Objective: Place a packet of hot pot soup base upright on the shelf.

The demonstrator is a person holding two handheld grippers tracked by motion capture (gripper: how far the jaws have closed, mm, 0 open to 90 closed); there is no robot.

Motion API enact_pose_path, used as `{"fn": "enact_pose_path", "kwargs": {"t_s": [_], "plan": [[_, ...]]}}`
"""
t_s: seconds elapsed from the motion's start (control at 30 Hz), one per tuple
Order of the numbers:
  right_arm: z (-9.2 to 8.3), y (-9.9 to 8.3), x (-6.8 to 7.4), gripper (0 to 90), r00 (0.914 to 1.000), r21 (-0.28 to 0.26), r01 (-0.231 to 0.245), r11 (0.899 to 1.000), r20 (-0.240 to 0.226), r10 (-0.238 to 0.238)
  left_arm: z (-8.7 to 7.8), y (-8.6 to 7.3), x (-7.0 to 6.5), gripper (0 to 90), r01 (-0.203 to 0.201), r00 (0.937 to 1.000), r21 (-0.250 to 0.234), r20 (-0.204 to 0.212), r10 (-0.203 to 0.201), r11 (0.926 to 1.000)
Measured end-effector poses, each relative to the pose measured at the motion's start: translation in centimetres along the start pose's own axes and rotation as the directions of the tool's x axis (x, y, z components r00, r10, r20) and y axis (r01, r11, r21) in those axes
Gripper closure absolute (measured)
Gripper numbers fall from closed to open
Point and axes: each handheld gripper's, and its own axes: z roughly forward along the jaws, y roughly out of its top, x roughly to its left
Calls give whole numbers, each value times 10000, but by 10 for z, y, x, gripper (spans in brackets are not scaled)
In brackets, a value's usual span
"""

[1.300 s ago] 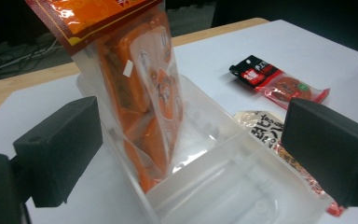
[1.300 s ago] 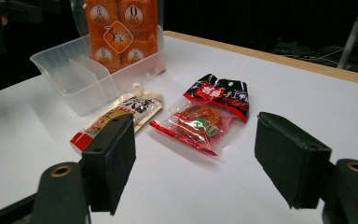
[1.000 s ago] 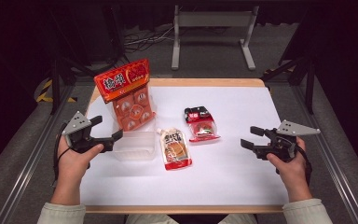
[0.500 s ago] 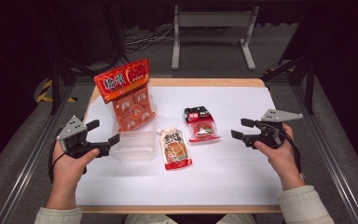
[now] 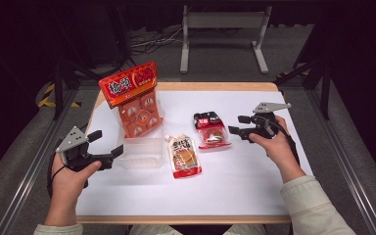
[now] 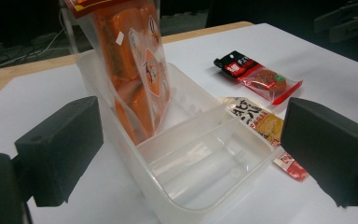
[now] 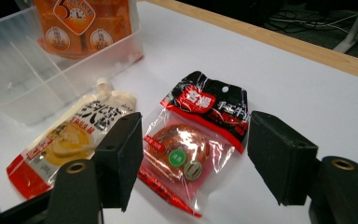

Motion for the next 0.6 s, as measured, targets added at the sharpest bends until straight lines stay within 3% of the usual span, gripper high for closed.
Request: {"fn": "enact_pose_path", "kwargs": {"t_s": [0.1,0.2,0.33,0.4,0.6], "plan": [[7,2,-4,360,10000,-41,0,10000,-62,0,0,-1,0,65,-19,10000,26,-11,19,10000],[19,4,-11,352,9999,469,-147,9988,-54,150,-1,-2,1,65,-7,10000,54,-44,7,10000],[27,6,-15,371,9997,528,-202,9984,-128,209,-2,-2,4,65,33,9999,37,-125,-32,10000],[34,8,-18,389,9989,601,-162,9981,-426,188,-2,-3,5,65,31,9999,28,-122,-31,10000],[50,14,-23,339,9998,810,-132,9966,-140,144,-3,-3,5,65,19,9999,1,-134,-19,10000]]}}
